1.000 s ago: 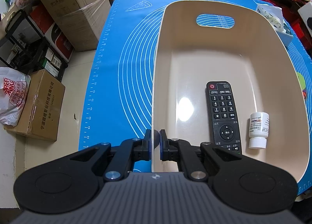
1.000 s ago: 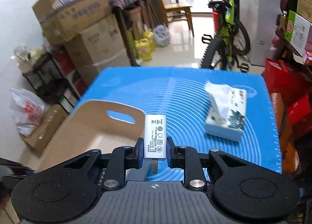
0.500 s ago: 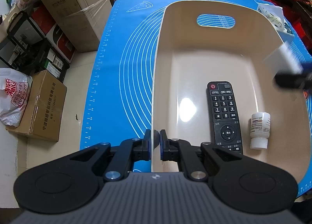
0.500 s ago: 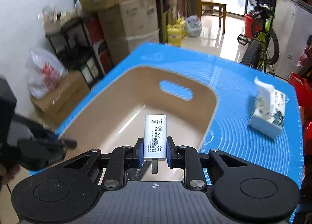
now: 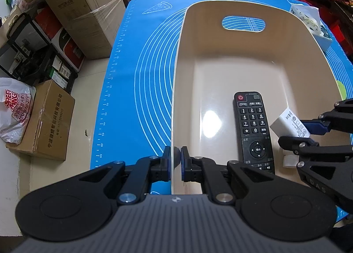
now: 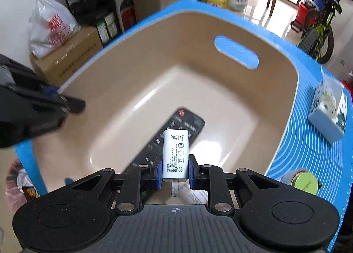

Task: Organize rigid objects
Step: 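Carry the charger into the basket beside the pill bottle and release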

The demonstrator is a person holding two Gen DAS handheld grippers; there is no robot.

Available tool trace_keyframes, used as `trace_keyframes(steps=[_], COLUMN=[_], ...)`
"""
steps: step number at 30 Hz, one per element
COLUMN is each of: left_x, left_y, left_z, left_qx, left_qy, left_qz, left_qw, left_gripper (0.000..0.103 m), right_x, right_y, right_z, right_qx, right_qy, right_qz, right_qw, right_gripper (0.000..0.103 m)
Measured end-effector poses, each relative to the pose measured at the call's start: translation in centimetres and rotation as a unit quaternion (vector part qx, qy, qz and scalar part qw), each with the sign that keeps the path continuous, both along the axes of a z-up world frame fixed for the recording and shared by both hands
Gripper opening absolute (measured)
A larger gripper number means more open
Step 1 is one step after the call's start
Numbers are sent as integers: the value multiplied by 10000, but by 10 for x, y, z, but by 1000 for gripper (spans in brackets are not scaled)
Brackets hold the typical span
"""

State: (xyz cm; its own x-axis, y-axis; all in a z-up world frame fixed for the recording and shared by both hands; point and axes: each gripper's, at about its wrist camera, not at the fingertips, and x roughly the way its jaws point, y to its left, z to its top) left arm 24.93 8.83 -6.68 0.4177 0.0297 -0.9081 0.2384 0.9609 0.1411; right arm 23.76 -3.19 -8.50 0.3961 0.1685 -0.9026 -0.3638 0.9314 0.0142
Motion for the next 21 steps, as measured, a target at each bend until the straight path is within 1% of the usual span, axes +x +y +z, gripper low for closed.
trace_keyframes(steps=[4, 5, 7, 9, 12, 13, 14, 18, 21], left_x=[0, 0, -1, -1, -1, -1, -2, -2, -1], left_y=[0, 0, 0, -1, -1, -1, -1, -2, -2], left_z=[0, 0, 0, 0, 0, -1, -1, -1, -1], left_qx=[-6, -10, -11, -3, 6, 2, -1, 2, -1], left_qy=[-1, 0, -4, -3, -5, -8, -11, -20, -14], left_qz=[6, 9, 13, 12, 14, 19, 27, 46, 60], left_qw=[10000, 10000, 10000, 10000, 10000, 10000, 10000, 10000, 10000], left_gripper=[9, 9, 9, 9, 9, 9, 9, 9, 9], right_x=[-3, -4, -5, -5, -7, -8, -8, -12, -14], right_y=[0, 0, -3, -4, -11, -13, -16, -34, -55], right_z=[-1, 0, 0, 3, 9, 13, 18, 42, 61], right_qx=[0, 9, 56, 121, 205, 246, 296, 562, 789], right_qy=[4, -17, -44, -65, -140, -181, -228, -467, -661], right_qz=[98, 95, 88, 110, 147, 145, 147, 153, 11], right_qw=[10000, 10000, 9999, 9998, 9996, 9994, 9992, 9972, 9947], right_gripper=[32, 37, 41, 43, 52, 56, 58, 59, 63])
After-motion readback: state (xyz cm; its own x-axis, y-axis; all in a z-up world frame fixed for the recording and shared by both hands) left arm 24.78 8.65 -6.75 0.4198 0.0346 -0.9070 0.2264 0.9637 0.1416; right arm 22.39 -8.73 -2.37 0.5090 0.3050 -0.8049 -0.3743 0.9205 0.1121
